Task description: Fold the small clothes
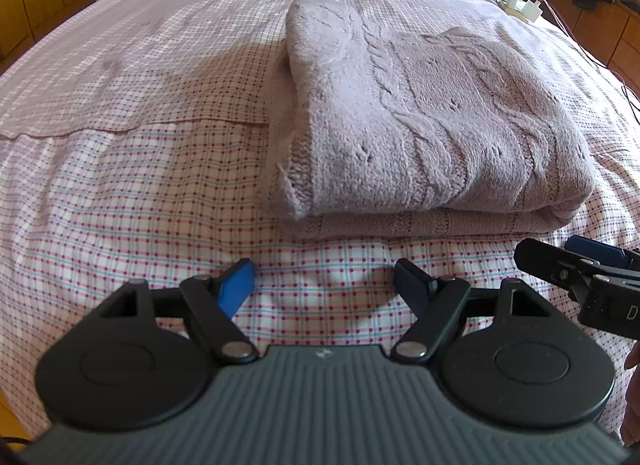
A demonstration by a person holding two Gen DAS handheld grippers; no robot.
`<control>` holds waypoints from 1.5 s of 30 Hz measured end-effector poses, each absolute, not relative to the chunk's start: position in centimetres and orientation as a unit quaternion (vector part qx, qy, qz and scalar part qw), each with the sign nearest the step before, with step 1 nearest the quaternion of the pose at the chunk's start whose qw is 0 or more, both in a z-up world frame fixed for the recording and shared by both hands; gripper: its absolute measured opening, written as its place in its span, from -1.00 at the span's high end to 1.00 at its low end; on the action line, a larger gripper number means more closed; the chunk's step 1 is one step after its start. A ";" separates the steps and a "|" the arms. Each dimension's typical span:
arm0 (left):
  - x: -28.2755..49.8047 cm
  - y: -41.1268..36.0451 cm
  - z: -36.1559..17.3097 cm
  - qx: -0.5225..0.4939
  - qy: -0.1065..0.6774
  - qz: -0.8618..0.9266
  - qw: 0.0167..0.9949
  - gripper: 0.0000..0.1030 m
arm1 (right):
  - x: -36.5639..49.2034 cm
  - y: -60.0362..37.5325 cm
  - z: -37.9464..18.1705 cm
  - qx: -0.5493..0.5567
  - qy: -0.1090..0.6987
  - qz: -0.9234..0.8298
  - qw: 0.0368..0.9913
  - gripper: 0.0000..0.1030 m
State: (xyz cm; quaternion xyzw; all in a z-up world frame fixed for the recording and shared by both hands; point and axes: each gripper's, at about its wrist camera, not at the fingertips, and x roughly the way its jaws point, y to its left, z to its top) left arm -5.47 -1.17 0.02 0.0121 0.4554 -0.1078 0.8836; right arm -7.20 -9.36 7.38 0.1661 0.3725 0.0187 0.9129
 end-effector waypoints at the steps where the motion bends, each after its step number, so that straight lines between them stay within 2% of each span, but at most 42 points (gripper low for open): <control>1: -5.4 -1.2 0.0 0.012 0.456 -0.108 0.884 -0.53 | -7.2 -9.4 7.4 0.166 0.373 0.019 0.913 -0.74; 45: -5.4 -1.2 -0.1 0.014 0.456 -0.109 0.883 -0.52 | -7.0 -9.5 7.3 0.170 0.374 0.019 0.912 -0.76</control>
